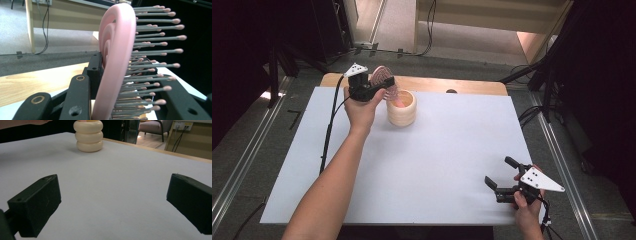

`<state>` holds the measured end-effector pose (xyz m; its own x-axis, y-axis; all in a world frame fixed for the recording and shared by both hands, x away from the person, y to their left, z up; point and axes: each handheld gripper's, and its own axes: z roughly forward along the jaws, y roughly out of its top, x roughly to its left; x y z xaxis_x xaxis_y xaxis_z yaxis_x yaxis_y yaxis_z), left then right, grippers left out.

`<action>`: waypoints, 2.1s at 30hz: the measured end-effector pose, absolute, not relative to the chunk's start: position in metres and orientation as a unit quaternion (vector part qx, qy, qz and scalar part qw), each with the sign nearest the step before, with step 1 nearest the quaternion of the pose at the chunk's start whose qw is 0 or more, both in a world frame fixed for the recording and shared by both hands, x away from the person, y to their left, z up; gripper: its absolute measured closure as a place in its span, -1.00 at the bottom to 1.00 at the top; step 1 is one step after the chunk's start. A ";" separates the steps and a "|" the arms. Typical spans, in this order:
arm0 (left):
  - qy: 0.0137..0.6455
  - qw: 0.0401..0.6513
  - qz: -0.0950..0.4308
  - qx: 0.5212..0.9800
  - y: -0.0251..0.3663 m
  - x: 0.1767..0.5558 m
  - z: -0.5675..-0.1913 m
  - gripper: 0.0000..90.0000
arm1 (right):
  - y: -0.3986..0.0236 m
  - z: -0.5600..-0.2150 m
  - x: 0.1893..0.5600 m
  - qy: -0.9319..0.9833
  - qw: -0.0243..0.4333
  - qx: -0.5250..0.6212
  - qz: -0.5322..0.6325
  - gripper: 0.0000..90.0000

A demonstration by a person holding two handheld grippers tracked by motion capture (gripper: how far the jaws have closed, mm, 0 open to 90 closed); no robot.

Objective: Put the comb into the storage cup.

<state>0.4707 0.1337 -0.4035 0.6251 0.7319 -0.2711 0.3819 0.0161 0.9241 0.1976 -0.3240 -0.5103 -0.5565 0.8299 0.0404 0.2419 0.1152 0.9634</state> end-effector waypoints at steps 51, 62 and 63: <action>0.418 0.578 0.143 0.686 0.144 0.468 -0.412 -0.52 | -0.323 -0.510 0.198 0.698 0.272 0.385 0.539 -1.00; 0.407 0.579 0.165 0.687 0.144 0.461 -0.406 -0.83 | -0.323 -0.510 0.198 0.698 0.271 0.385 0.540 -1.00; 0.404 0.580 0.165 0.688 0.144 0.460 -0.405 -0.84 | -0.323 -0.510 0.198 0.697 0.271 0.385 0.540 -1.00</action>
<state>0.4602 0.1440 -0.4052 0.6187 0.7476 -0.2416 0.3642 -0.0005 0.9313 0.1982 -0.3233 -0.5104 -0.5562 0.8302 0.0382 0.2447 0.1197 0.9622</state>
